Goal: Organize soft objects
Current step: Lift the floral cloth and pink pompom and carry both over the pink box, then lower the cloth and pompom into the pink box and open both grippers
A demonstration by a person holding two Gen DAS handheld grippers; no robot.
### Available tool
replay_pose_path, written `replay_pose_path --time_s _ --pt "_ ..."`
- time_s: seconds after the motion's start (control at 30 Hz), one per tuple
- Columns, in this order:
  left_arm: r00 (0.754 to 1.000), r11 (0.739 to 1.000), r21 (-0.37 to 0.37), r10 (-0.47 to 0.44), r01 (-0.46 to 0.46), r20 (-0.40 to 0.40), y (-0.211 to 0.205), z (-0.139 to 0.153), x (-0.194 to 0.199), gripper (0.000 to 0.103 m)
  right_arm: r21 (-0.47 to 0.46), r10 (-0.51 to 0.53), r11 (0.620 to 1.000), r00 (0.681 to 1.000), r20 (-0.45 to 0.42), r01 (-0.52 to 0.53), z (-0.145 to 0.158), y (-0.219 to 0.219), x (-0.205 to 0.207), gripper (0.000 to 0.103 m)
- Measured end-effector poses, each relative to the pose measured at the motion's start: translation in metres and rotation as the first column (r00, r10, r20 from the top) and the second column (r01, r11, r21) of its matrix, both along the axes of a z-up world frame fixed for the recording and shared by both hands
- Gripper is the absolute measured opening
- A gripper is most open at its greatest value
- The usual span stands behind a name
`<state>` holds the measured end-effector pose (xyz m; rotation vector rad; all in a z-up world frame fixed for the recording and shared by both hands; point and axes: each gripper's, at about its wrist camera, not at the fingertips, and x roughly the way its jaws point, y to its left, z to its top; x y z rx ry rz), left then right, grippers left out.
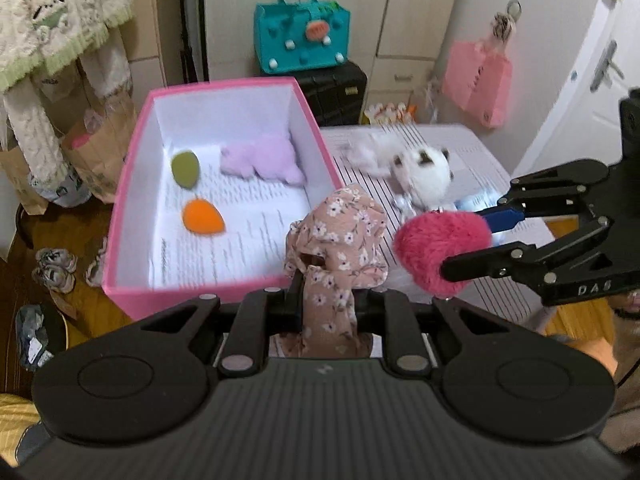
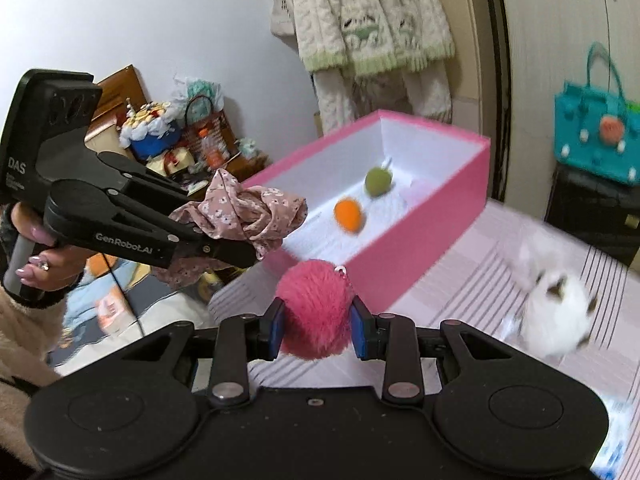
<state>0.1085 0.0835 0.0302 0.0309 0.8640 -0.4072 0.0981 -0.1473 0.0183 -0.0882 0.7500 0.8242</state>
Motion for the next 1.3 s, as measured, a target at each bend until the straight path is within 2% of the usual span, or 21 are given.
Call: replay_pose_path --time_s 0.2,0.33,0.43,0.57,0.67,0.87,1.0,1.1,1.3 --pt "0.999 0.999 -0.043 0.026 -0.025 0.029 0.015 0.005 0.044 0.018 -0.047 -0.026 0.998 0.989 0.142 0.033 0.017 0.022 0.028 0.038" --pt "0.999 0.998 -0.054 0.045 -0.045 -0.002 0.021 -0.002 0.08 0.018 -0.077 -0.046 0.995 0.985 0.168 0.06 0.022 0.037 0.063 0.038" --pt "0.996 0.995 -0.077 0.064 -0.069 -0.067 0.023 -0.016 0.112 0.018 -0.099 -0.063 0.992 0.983 0.17 0.081 0.018 0.048 0.092 0.038" --pt "0.973 0.974 -0.184 0.09 -0.131 -0.214 0.036 -0.047 0.153 0.018 -0.182 -0.08 0.976 0.977 0.2 0.117 0.0 0.069 0.121 0.038" --pt "0.953 0.965 -0.182 0.132 -0.186 -0.274 0.042 -0.069 0.175 0.018 -0.27 -0.053 0.957 0.979 0.197 0.107 -0.013 0.087 0.137 0.038" --pt "0.904 0.949 -0.177 0.177 -0.262 -0.39 0.043 -0.094 0.205 0.018 -0.359 -0.001 0.931 0.985 0.175 0.065 -0.023 0.106 0.164 0.038" --pt "0.903 0.964 -0.07 0.215 -0.258 -0.373 0.035 -0.101 0.21 0.018 -0.394 0.049 0.919 0.987 0.155 0.016 -0.031 0.115 0.173 0.038" --pt "0.906 0.967 -0.024 0.23 -0.255 -0.355 0.038 -0.104 0.212 0.018 -0.411 0.068 0.912 0.987 0.144 -0.003 -0.035 0.117 0.174 0.038" --pt "0.933 0.96 0.032 0.278 -0.278 -0.229 0.042 -0.089 0.208 0.018 -0.447 0.127 0.892 0.986 0.11 -0.065 -0.046 0.124 0.176 0.038"
